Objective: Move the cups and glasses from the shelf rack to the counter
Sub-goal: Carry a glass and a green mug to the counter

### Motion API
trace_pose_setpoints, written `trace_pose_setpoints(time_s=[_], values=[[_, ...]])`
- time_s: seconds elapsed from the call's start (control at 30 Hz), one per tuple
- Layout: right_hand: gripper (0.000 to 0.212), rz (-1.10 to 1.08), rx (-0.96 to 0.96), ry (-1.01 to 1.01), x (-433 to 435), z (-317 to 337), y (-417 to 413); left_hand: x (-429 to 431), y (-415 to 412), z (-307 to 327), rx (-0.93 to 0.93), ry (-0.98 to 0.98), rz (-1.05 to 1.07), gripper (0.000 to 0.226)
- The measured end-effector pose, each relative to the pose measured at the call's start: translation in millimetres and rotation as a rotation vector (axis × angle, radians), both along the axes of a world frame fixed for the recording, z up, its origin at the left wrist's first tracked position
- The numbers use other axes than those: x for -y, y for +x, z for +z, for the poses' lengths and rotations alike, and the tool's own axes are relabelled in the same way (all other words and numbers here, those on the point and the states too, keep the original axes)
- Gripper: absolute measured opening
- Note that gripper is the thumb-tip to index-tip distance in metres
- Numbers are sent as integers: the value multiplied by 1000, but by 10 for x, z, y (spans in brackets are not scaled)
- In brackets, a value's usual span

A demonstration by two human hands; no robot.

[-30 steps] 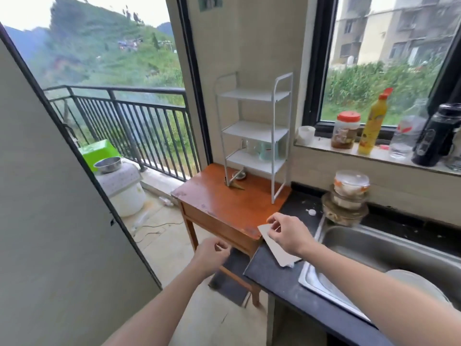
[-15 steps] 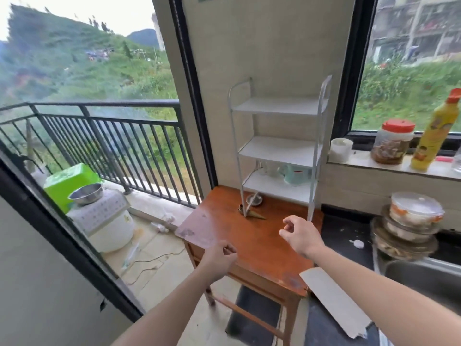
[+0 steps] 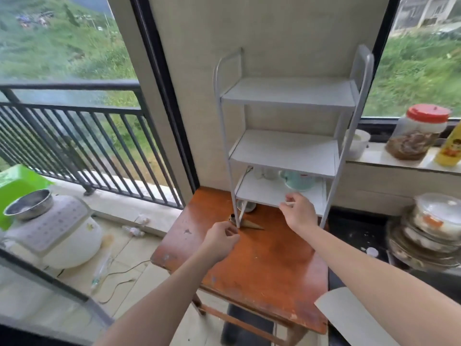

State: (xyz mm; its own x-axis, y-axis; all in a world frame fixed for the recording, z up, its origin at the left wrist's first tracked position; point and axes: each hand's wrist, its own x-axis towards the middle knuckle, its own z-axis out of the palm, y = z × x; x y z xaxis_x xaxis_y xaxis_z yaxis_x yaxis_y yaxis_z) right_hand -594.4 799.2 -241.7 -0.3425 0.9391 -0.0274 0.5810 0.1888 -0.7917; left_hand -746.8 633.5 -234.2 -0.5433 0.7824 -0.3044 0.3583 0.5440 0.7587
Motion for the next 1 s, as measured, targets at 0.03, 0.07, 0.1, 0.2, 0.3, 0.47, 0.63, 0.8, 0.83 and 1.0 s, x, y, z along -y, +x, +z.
trace_pose_setpoints(time_s=[0.03,0.07,0.1,0.2,0.3,0.47,0.63,0.8,0.83,1.0], values=[[41,-10,-13,-8,-99,-6,-70,-118,-53,-4,-3,-1,-8,6],[43,-17,-36,-2,-194,-29,-145,-240,-107,-3,-10,-2,-18,6],[45,-25,-60,9,-272,-39,-219,-363,-160,7,-15,-2,-29,4],[48,-101,-130,-9,-489,-98,-444,-743,-305,38,-13,20,-39,4],[22,-216,-179,-117,-633,-156,-604,-1079,-393,62,19,42,-30,13],[46,-313,-292,-221,-822,-193,-782,-1475,-506,66,-1,62,-23,32],[40,-254,-430,-265,-821,-278,-864,-1801,-561,17,-47,64,-7,41],[13,-168,-436,-195,-822,-323,-793,-2163,-642,-77,-40,46,44,40],[18,-152,-431,-193,-809,-338,-760,-2219,-657,-114,-18,34,41,38],[26,-162,-435,-71,-785,-417,-602,-2322,-563,-231,167,372,-2,21]])
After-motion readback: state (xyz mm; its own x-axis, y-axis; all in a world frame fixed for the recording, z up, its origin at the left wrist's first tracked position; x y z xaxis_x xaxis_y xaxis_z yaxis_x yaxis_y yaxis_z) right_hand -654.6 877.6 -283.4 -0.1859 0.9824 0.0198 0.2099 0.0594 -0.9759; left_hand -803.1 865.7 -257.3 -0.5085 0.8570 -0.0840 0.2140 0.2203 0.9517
